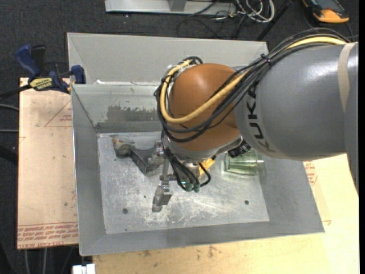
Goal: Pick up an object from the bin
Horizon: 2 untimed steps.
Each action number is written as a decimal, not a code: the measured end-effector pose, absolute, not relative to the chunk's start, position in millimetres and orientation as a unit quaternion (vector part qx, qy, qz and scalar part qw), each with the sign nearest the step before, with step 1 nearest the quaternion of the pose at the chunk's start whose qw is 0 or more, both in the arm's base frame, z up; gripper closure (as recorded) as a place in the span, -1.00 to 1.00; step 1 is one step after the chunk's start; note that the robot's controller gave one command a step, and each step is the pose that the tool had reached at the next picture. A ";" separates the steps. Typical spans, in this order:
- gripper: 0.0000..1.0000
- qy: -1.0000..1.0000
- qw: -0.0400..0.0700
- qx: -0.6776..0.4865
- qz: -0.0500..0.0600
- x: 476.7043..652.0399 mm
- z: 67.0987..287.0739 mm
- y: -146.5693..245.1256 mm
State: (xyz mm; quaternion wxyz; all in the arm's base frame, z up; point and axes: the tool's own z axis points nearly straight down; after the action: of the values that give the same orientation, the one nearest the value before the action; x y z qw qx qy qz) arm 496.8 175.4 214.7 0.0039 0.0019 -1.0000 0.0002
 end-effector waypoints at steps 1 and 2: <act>-1.00 -1.000 0.000 0.000 0.000 498.7 218.6 174.4; -1.00 -0.999 -0.003 0.039 -0.002 524.9 204.7 173.8</act>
Offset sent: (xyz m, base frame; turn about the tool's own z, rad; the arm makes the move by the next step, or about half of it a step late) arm 0.0788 -0.0097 -0.0483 -0.2070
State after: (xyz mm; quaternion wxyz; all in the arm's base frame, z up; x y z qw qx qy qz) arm 524.9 173.8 204.7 -0.0028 0.0386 -0.9992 -0.0016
